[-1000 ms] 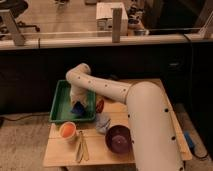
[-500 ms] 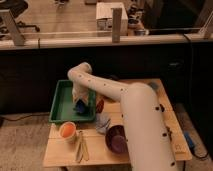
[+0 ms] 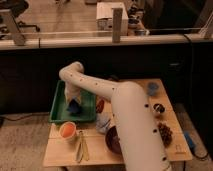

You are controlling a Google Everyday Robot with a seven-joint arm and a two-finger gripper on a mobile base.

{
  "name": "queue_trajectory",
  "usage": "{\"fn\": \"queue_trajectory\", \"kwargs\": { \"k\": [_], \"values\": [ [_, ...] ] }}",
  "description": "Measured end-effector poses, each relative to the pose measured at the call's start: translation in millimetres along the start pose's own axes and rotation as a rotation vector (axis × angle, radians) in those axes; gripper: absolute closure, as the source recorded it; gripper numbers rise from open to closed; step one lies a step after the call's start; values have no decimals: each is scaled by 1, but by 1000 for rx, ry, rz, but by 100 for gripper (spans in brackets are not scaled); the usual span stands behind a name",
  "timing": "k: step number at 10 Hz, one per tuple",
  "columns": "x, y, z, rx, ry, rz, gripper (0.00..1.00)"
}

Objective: Wipe tray with sponge

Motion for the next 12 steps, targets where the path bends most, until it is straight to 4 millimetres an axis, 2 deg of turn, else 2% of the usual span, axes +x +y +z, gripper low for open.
{"fn": "queue_trajectory", "kwargs": {
  "k": [1,2,4,6,8,9,11,12],
  "values": [
    [-18,2,0,2,-5,-19,100],
    [-28,6,-2,4,-4,-16,100],
    [-37,26,-7,2,8,23,100],
    [-25,33,-12,8,26,51,100],
    [12,32,-17,17,49,65,100],
    [23,27,-17,17,49,61,100],
    [35,11,-16,26,47,32,100],
    [33,6,-16,27,41,12,100]
  ]
}}
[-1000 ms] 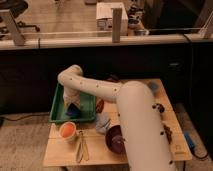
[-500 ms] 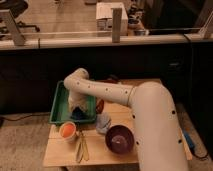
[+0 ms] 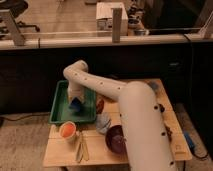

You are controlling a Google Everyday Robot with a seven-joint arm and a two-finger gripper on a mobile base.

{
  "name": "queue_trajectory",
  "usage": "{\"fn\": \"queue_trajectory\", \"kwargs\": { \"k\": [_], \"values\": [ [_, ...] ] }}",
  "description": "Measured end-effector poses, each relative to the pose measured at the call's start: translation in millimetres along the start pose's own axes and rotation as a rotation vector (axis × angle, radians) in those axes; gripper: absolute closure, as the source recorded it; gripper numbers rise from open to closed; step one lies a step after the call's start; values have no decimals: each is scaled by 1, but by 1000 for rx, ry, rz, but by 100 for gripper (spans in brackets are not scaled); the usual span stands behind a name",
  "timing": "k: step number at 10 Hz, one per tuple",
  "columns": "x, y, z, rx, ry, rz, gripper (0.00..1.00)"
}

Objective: Wipe tray with sponge

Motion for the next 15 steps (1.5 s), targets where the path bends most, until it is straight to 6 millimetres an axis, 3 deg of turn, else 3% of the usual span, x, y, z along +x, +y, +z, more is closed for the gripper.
{"fn": "queue_trajectory", "kwargs": {
  "k": [4,5,7,9,11,13,15],
  "values": [
    [-56,-11,-2,14,-28,-73,100],
    [-71,-4,-4,11,-30,-72,100],
    [-82,13,-6,-1,-20,-37,100],
    [-74,24,-10,-6,-1,-1,100],
    [-46,31,-13,-12,24,27,100],
    [-15,24,-12,-10,38,30,100],
    [-4,7,-9,-5,34,-1,100]
  ]
}}
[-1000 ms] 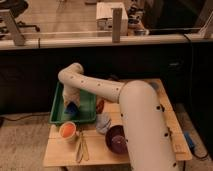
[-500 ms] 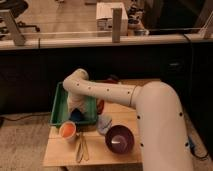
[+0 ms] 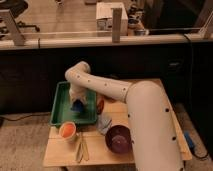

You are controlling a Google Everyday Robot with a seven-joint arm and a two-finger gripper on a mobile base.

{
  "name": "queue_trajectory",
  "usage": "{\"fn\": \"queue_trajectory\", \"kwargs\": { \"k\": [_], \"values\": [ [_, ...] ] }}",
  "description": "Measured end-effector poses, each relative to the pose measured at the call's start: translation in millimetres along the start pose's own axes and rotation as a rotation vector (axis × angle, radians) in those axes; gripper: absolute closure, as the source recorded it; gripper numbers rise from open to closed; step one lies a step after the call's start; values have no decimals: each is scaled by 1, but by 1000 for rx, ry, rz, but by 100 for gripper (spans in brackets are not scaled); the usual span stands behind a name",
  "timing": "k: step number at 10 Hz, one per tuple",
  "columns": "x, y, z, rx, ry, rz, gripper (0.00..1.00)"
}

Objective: Wipe tray with sponge

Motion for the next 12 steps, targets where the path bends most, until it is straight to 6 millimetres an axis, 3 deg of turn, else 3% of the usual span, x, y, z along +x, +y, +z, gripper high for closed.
{"fn": "queue_trajectory", "kwargs": {
  "k": [2,4,7,9,10,12],
  "values": [
    [-10,-9,2,1,-17,-40,100],
    [-40,-15,1,10,-36,-83,100],
    [-69,4,-3,13,-48,-58,100],
    [-60,21,-7,14,-39,-13,100],
    [-41,29,-7,16,-27,24,100],
    [-25,37,-8,16,-14,58,100]
  ]
}}
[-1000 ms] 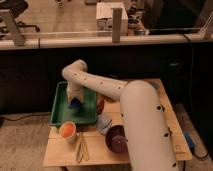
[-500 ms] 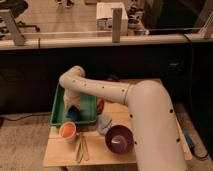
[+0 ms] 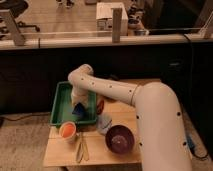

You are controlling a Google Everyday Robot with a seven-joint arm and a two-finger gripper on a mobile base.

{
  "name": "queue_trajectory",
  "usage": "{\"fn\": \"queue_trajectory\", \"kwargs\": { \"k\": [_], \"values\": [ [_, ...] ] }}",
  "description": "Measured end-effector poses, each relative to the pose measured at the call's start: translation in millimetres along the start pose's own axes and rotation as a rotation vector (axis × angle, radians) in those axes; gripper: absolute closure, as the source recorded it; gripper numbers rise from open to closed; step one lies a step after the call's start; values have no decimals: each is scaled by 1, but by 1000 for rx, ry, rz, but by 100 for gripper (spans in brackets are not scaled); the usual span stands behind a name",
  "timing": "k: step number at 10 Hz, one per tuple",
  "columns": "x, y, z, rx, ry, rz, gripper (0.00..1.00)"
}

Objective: Wipe tray with sponge

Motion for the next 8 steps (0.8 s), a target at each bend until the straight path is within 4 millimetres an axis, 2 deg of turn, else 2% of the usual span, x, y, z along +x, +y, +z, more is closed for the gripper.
{"fn": "queue_trajectory", "kwargs": {
  "k": [8],
  "values": [
    [1,1,1,1,5,13,100]
  ]
}}
